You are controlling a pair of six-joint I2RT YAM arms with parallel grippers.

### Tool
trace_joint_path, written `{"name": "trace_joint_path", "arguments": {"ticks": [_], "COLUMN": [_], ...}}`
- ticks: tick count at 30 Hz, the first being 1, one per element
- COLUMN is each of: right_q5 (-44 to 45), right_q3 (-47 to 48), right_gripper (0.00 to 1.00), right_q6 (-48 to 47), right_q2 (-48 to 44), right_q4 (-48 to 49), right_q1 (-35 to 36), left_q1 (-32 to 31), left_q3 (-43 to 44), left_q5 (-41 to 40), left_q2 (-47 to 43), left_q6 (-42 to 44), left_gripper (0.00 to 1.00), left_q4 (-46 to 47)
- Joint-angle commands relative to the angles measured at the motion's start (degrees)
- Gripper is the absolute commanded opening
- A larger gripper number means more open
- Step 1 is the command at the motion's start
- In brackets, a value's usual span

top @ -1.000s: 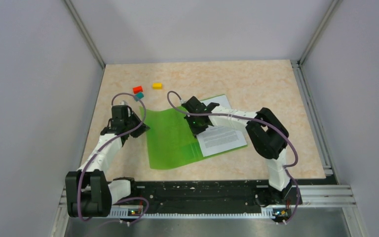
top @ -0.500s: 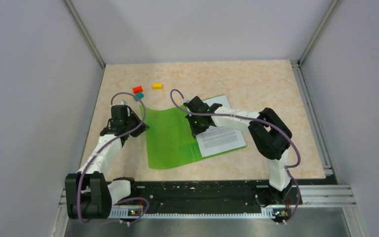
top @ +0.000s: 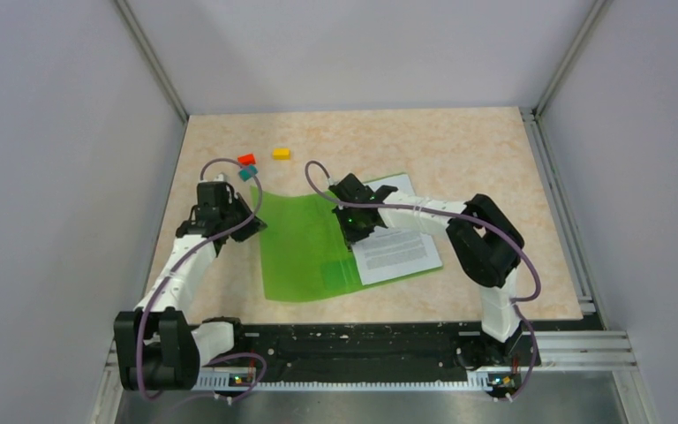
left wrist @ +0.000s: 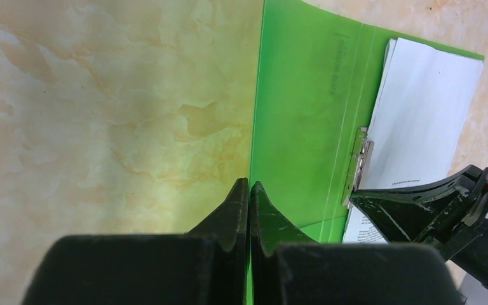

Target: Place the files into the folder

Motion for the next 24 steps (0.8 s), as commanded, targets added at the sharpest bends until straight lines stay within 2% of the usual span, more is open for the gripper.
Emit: {"name": "trace_joint_path", "arguments": {"ticks": [1,11,13,21,24], "right_q5": [-2.9,0.3,0.7,1.4,1.3], "right_q3": [0.1,0.1,-0.9,-11.8,-18.1], "right_gripper": [0.0,0.0,0.03,0.16,0.17], "right_q6": [1.5,1.3,1.3,3.0,4.6], "right_q2": [-2.9,-9.4,-11.5,-21.1,-24.8], "right_q4": [-0.9,-1.1,-0.6,4.6,8.1], "right_q1": [2.7,2.0,0.7,-11.2,-17.0], "left_q1": [-1.4,-1.5,-1.5,-1.5,-1.4], "left_q3": [3.5,12.1,14.1,25.9,30.2], "left_q5": [5.3,8.1,7.4,4.1,4.9], "left_q2": [1.3,4.9,5.5,6.8,6.4], "left_q6": [2.7,10.7,11.6,17.3,18.5], "left_gripper": [0.0,0.0,0.0,0.0,0.0], "left_q4": [-3.7,-9.0,-10.1,-17.6,-18.7]}}
